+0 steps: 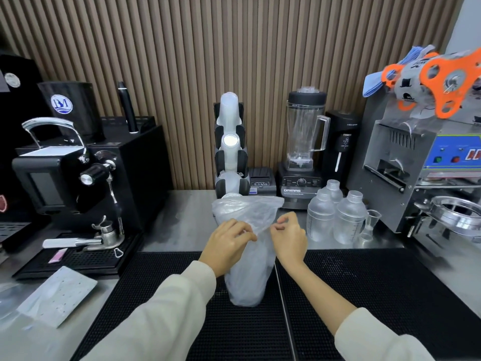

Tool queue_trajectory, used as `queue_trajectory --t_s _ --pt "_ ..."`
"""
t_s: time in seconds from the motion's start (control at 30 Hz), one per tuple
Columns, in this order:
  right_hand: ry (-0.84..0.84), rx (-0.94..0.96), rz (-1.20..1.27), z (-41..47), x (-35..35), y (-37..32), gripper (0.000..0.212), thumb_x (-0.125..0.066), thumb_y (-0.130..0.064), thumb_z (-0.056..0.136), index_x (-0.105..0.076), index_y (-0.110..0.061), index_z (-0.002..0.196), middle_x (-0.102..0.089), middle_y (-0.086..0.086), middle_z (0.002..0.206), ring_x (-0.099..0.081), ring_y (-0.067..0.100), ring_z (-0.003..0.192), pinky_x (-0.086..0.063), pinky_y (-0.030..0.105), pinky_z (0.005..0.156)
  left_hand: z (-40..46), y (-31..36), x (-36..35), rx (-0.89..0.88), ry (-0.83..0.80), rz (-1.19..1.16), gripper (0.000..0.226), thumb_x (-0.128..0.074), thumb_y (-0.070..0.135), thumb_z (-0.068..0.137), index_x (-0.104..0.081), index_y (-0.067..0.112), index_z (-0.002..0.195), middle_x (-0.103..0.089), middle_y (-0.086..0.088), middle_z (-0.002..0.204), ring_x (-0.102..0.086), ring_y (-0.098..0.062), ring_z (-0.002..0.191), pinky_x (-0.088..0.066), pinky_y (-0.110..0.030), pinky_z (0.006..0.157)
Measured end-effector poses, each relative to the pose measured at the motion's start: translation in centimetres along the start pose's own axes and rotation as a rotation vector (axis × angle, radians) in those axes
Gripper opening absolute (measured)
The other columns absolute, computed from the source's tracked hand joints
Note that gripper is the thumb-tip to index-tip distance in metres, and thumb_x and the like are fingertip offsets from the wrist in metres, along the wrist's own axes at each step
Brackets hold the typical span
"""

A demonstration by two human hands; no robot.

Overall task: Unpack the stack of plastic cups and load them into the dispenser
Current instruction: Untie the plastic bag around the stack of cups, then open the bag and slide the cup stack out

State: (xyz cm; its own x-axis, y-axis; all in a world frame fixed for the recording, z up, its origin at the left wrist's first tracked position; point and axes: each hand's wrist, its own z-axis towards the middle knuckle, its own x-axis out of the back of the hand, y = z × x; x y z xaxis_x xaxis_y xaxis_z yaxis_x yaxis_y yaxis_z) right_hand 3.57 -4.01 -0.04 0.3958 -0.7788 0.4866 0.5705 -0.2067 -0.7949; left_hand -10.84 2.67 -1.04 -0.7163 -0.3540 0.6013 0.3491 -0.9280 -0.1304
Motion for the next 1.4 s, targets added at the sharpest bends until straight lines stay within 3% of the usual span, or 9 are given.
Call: queue_trajectory --t_s 0.2,0.37,0.53,0.7,0.83,1.1,1.2,1.3,1.4 --pt "-0.004 0.052 0.033 0.6 -0.1 -0.8 0.010 -0.062 -0.010 0.085 -0.059 -0.012 0.094 -0.073 0.003 0.086 -0.068 0.026 0.081 -0.051 0.035 0.070 0.0 0.1 -0.1 -0.014 0.001 0.102 0.041 -0.059 0.004 0.076 -0.055 0.025 0.112 -0.056 0.004 0.109 -0.047 -0.021 0.100 -0.033 -0.029 0.081" --pt "-0.052 0.129 -0.033 0.2 -0.2 -0.8 0.029 -0.057 -0.011 0.088 -0.064 -0.021 0.114 -0.074 0.001 0.094 -0.068 0.023 0.090 -0.049 0.033 0.077 0.5 0.6 -0.1 0.042 -0.281 0.278 0.060 -0.045 0.018 0.079 -0.039 0.022 0.139 -0.044 -0.004 0.144 -0.036 -0.028 0.136 -0.028 -0.047 0.106" --pt "-0.103 0.155 -0.132 -0.1 0.4 0.9 0.041 -0.049 -0.003 0.091 -0.057 -0.019 0.128 -0.072 0.006 0.106 -0.064 0.030 0.100 -0.049 0.037 0.080 0.1 1.0 -1.2 0.074 -0.420 0.383 0.072 -0.067 0.021 0.073 -0.035 0.015 0.137 -0.049 -0.007 0.141 -0.044 -0.031 0.131 -0.038 -0.053 0.102" --pt "-0.212 0.063 -0.403 -1.5 0.9 6.3 0.036 -0.043 0.003 0.089 -0.063 -0.012 0.115 -0.070 0.014 0.105 -0.064 0.035 0.098 -0.049 0.038 0.077 -0.8 1.1 -2.1 0.077 -0.377 0.411 0.059 -0.056 0.016 0.078 -0.041 0.014 0.135 -0.055 -0.007 0.136 -0.047 -0.031 0.129 -0.039 -0.054 0.101" --pt "-0.382 0.067 -0.601 -4.3 0.0 10.2 0.037 -0.040 0.004 0.090 -0.062 -0.014 0.113 -0.068 0.010 0.110 -0.064 0.030 0.102 -0.049 0.037 0.082 -0.8 1.5 -2.1 0.083 -0.413 0.388 0.065 -0.077 0.018 0.066 -0.056 0.013 0.128 -0.059 -0.007 0.131 -0.051 -0.030 0.126 -0.043 -0.054 0.097" --pt "-0.468 0.134 -0.773 -3.4 -0.7 9.1 0.025 -0.046 -0.017 0.095 -0.058 -0.018 0.116 -0.067 0.004 0.115 -0.058 0.024 0.112 -0.036 0.042 0.101 -0.3 1.9 -1.5 0.087 -0.405 0.368 0.065 -0.078 0.015 0.065 -0.057 0.015 0.126 -0.059 -0.006 0.131 -0.051 -0.029 0.126 -0.040 -0.052 0.100" --pt "-0.386 0.056 -0.340 -0.5 0.5 4.7 0.029 -0.046 -0.024 0.097 -0.062 -0.010 0.117 -0.069 0.012 0.112 -0.060 0.031 0.110 -0.042 0.039 0.096 0.4 1.7 -0.6 0.088 -0.352 0.322 0.058 -0.080 0.008 0.059 -0.062 0.019 0.114 -0.063 -0.003 0.125 -0.054 -0.028 0.123 -0.044 -0.050 0.098" --pt "-0.447 -0.012 0.284 1.3 2.3 -0.8 0.021 -0.048 -0.020 0.097 -0.067 -0.011 0.094 -0.068 0.002 0.087 -0.060 0.017 0.091 -0.046 0.016 0.072 1.2 0.9 0.3 0.083 -0.273 0.244 0.056 -0.076 -0.003 0.056 -0.056 0.022 0.102 -0.065 0.000 0.117 -0.057 -0.027 0.119 -0.045 -0.042 0.097" --pt "-0.603 0.082 0.528 1.7 3.0 -4.1 0.030 -0.044 -0.010 0.097 -0.056 -0.017 0.124 -0.061 -0.012 0.095 -0.056 -0.003 0.090 -0.044 0.004 0.075 1.7 0.8 1.4 0.119 -0.215 0.066 0.058 -0.067 -0.013 0.059 -0.050 0.017 0.106 -0.062 -0.006 0.118 -0.057 -0.029 0.116 -0.042 -0.037 0.097"
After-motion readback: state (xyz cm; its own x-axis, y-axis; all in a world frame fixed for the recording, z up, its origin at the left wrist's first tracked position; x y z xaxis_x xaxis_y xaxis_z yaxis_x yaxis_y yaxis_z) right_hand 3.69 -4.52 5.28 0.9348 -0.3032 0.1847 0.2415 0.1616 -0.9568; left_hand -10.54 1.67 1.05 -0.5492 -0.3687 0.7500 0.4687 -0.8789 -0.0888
